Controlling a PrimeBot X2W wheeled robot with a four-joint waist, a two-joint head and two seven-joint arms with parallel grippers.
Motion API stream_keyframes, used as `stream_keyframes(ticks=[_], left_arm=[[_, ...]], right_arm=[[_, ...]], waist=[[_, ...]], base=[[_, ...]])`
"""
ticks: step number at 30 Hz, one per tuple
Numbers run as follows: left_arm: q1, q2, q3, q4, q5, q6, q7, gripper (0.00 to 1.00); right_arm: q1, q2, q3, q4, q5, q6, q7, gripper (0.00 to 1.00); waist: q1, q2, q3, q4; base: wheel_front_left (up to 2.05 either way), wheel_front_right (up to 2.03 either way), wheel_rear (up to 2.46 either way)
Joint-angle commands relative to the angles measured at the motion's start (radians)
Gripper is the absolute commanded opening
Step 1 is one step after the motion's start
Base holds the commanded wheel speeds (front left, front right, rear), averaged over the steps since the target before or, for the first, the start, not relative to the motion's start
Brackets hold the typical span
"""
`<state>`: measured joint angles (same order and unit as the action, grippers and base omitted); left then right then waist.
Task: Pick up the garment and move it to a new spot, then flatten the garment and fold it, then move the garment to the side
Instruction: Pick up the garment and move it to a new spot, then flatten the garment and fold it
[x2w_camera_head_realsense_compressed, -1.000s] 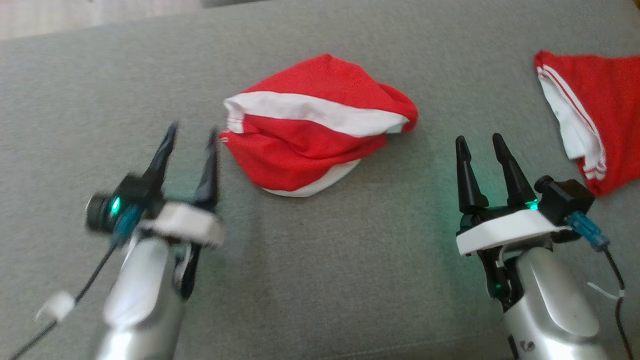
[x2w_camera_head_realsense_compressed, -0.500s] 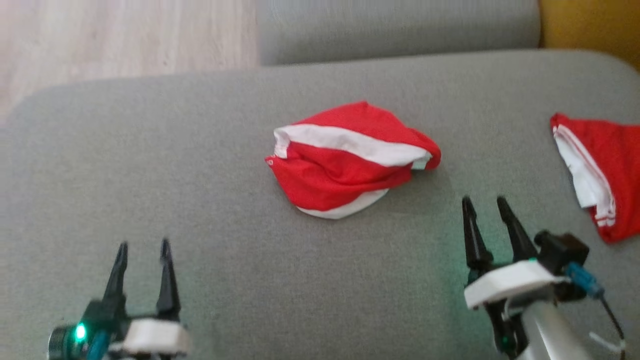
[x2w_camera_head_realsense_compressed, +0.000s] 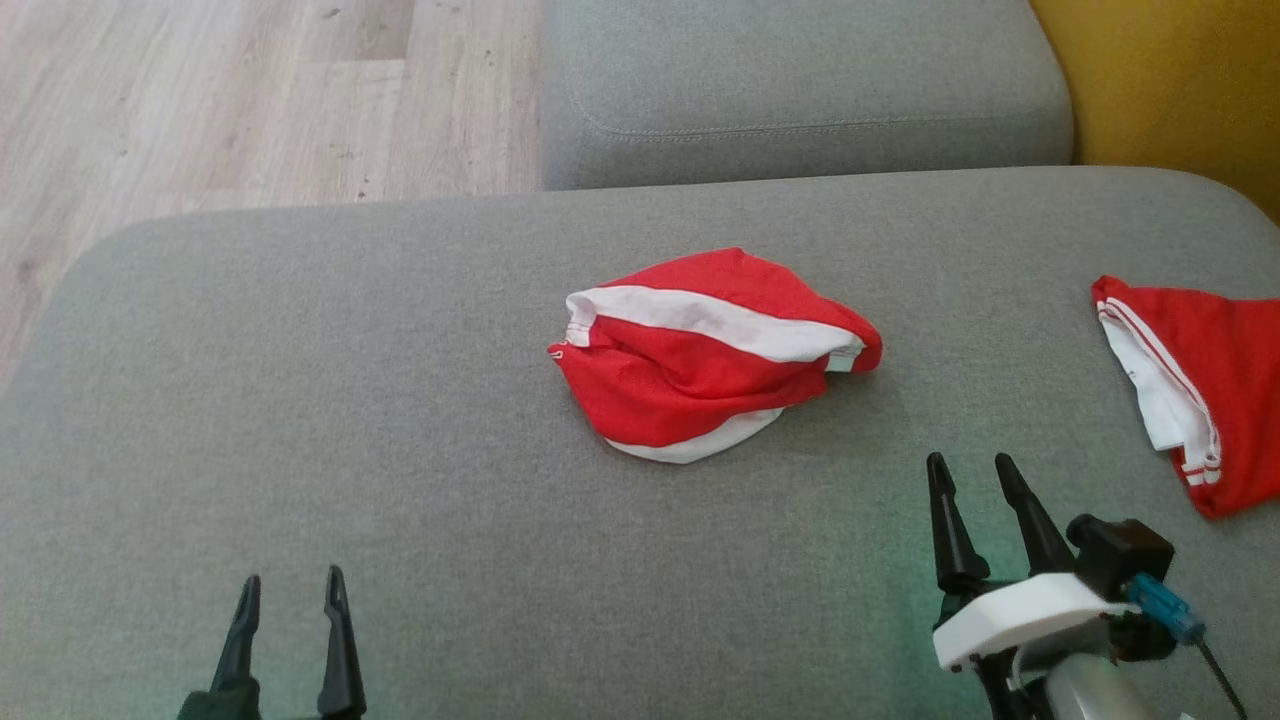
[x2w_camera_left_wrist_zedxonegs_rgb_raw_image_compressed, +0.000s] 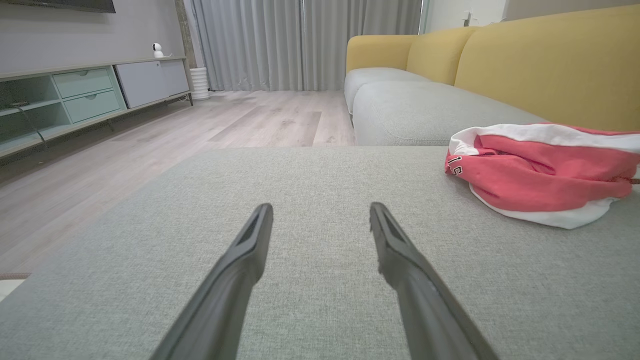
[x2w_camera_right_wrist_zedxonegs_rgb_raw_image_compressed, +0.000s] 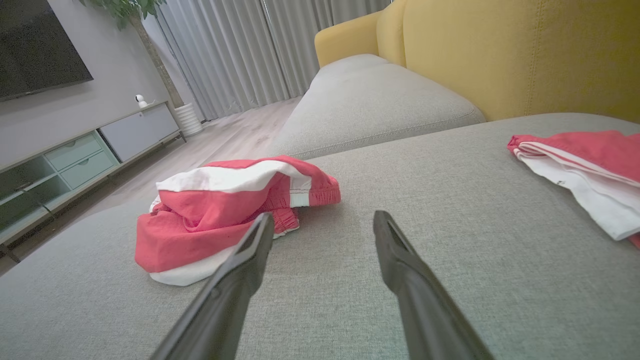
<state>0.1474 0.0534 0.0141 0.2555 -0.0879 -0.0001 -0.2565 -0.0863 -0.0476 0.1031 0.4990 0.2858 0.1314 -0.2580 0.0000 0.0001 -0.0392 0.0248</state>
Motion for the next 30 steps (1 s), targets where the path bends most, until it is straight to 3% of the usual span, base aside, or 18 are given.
stream_keyframes(ticks=[1, 9, 17, 30], left_arm=[[-0.042, -0.001, 0.034, -0.032, 0.006, 0.001, -0.005, 1.0], [-0.057, -0.003, -0.007, -0.006, 0.001, -0.017, -0.005, 1.0], [-0.072, -0.003, -0.06, 0.014, -0.008, -0.028, -0.005, 1.0], [-0.128, -0.003, -0.142, 0.034, -0.04, -0.037, -0.005, 1.0]], right_arm=[[-0.019, -0.003, 0.02, -0.025, -0.008, -0.001, -0.004, 1.0], [-0.043, -0.003, 0.021, 0.027, -0.034, -0.001, -0.004, 1.0], [-0.146, -0.003, 0.021, 0.071, -0.073, -0.001, -0.004, 1.0], [-0.359, -0.003, 0.196, 0.141, -0.044, -0.001, -0.004, 1.0]], waist=[[0.0, -0.0001, 0.001, 0.001], [0.0, -0.0001, 0.018, 0.026], [0.0, -0.0001, 0.058, 0.092], [0.0, -0.0001, 0.124, 0.217]], base=[[0.0, 0.0, 0.0], [0.0, 0.0, 0.0], [0.0, 0.0, 0.0], [0.0, 0.0, 0.0]])
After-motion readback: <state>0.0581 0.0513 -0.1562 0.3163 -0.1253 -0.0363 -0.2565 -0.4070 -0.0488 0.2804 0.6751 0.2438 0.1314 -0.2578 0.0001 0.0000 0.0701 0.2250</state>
